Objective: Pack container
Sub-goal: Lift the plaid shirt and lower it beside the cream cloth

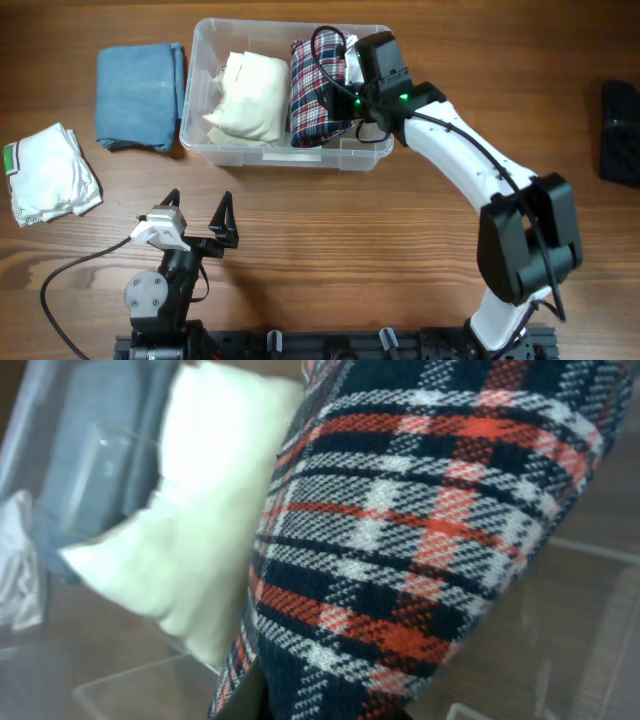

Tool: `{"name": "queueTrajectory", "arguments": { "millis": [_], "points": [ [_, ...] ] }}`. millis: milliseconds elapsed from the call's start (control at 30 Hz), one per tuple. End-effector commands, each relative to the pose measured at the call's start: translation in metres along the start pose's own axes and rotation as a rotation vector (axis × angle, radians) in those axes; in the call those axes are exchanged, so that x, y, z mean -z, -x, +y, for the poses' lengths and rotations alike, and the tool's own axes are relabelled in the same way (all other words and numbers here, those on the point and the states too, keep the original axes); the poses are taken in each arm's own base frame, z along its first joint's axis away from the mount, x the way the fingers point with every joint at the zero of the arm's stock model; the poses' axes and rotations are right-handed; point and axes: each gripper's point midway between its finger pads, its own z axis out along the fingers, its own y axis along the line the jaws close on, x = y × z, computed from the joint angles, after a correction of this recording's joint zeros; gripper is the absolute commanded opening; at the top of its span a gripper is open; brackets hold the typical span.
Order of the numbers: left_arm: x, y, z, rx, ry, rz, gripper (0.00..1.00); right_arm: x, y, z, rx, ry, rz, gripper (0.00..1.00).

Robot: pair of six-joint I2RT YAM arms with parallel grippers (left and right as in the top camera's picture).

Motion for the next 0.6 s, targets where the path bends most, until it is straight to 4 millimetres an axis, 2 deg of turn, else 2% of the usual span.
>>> {"name": "queueTrajectory", "arguments": {
  "millis": [0, 100, 200, 233, 267, 300, 333, 400, 467, 567],
  "points": [
    [0.000, 0.000, 0.004, -0.006, 0.017, -0.005, 1.00, -0.014, 0.004, -0.005, -0.067, -0.013, -0.017, 0.04],
    [0.000, 0.000, 0.004, -0.006, 0.017, -0.005, 1.00, -0.021, 0.005, -0.009, -0.192, -0.019, -0.026, 0.04],
    [0.000, 0.000, 0.004, -0.006, 0.017, -0.005, 1.00, -0.021, 0.004, -0.006, -0.210, -0.008, -0.022, 0.04],
    [0.000, 0.000, 0.004, -0.006, 0.017, -0.005, 1.00, -0.021, 0.004, -0.006, -0.210, -0.004, -0.018, 0.19],
    [0.000, 0.000, 0.004, -0.006, 0.017, -0.005, 1.00, -0.021, 0.003, -0.005, -0.210, 0.000, -0.012, 0.53],
    [0.000, 0.000, 0.004, -0.006, 0.017, -0.005, 1.00, -0.021, 0.002, -0.005, -0.211, -0.001, -0.008, 0.82],
    [0.000, -0.001, 0.004, -0.006, 0.017, -0.005, 1.00, -0.021, 0.001, -0.006, -0.209, -0.003, -0.004, 0.91],
    [0.000, 0.000, 0.004, -0.006, 0.017, -0.005, 1.00, -0.021, -0.001, -0.002, -0.181, 0.015, 0.008, 0.98],
    [0.000, 0.000, 0.004, -0.006, 0.017, -0.005, 1.00, -0.020, -0.002, -0.001, -0.158, 0.019, 0.011, 0.99],
    [0.000, 0.000, 0.004, -0.006, 0.017, -0.005, 1.00, -0.007, 0.008, 0.005, -0.086, 0.027, -0.020, 0.98]
  ]
}}
